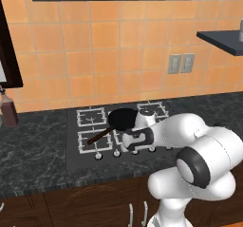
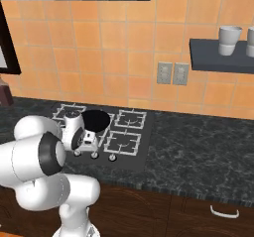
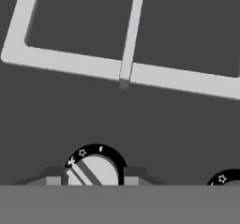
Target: Turn off the center burner of the stove.
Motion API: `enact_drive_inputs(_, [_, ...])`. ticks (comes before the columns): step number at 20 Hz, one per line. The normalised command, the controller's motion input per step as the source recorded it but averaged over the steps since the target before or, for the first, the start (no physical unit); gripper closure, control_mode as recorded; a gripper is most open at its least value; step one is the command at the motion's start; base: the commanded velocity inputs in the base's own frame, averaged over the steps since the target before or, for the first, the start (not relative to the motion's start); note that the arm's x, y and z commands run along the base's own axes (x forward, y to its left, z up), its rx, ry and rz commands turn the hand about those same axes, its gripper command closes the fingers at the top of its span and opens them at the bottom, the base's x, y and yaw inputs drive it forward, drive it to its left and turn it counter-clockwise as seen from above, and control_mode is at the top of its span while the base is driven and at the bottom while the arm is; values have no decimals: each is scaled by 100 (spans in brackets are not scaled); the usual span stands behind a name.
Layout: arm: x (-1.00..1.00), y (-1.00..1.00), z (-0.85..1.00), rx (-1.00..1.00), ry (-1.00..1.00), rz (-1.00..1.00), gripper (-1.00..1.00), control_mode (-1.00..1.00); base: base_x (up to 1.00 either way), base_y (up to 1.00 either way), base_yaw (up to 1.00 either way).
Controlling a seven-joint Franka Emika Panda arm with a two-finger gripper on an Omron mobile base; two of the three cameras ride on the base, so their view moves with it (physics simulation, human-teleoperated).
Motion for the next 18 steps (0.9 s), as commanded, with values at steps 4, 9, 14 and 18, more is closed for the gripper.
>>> enact_drive_inputs(4, [-45, -49, -1, 18, 0, -61, 100, -100, 0, 0, 0])
enact_drive_inputs(9, [-21, -34, -8, 13, 0, -72, 100, -100, 0, 0, 0])
enact_drive_inputs(14, [5, -15, -9, 7, -4, -74, 100, -100, 0, 0, 0])
enact_drive_inputs(18, [16, -39, -6, 5, -3, -76, 100, -100, 0, 0, 0])
